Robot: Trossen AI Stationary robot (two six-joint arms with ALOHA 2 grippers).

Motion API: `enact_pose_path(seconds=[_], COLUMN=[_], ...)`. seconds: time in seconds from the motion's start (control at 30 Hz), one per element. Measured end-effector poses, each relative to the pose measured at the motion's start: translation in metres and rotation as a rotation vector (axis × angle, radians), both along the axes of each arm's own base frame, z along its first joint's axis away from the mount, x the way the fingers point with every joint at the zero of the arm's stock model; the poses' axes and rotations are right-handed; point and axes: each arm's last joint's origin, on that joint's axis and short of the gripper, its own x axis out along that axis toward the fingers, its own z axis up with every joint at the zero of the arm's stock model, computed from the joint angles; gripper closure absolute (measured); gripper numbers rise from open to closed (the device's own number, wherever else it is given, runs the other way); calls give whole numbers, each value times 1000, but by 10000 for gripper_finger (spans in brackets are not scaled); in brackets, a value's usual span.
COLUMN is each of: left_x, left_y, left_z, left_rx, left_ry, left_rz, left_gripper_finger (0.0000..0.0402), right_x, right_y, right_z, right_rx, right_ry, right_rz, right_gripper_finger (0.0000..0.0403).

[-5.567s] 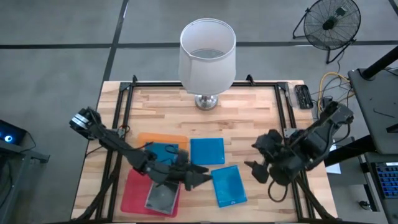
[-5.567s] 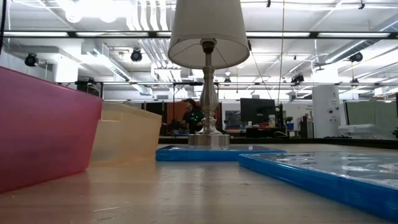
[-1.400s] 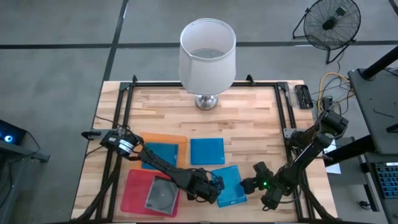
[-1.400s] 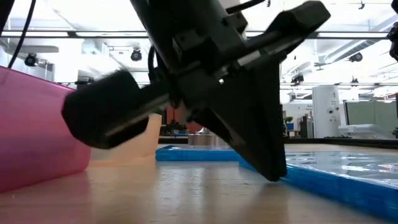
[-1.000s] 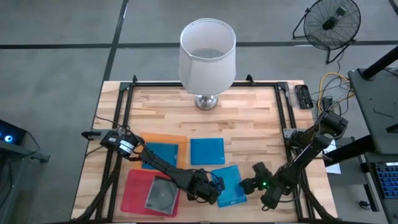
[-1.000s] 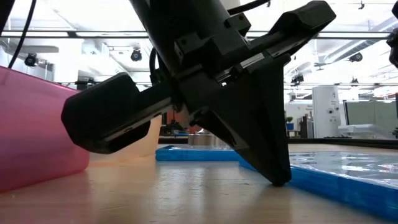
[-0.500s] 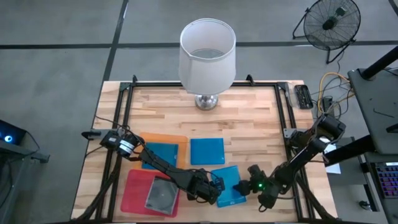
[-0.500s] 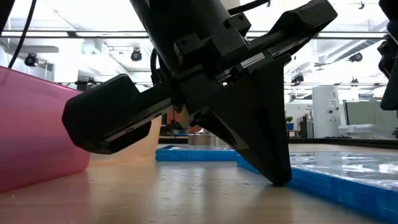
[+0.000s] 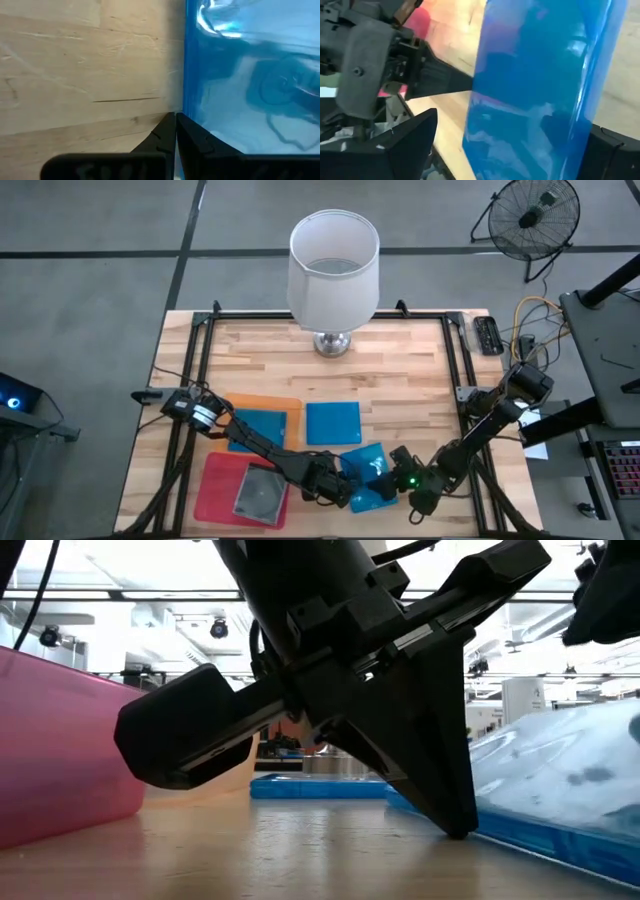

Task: Pick & place jewel cases by type
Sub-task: Put the bottom blue CD case into the orange bin

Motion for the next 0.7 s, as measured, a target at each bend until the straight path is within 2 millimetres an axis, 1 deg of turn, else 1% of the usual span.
enact_pose_path(seconds=[0.1,0.23,0.33,0.7], left_x=[0,0,0,1], left_y=[0,0,0,1], left_z=[0,0,0,0], left_rx=[2,5,6,5], left_ry=[-2,-2,-2,2], left_rz=[-3,-8,-12,-29], left_gripper_finger=[401,401,401,401], right_x=[2,3,3,3], right_y=[-1,-2,-3,-2], right_z=[1,0,0,0], right_rx=[2,3,0,0], right_ry=[-1,0,1,3], right_rz=[-3,-11,-10,-5], right_gripper_finger=[51,79,109,239])
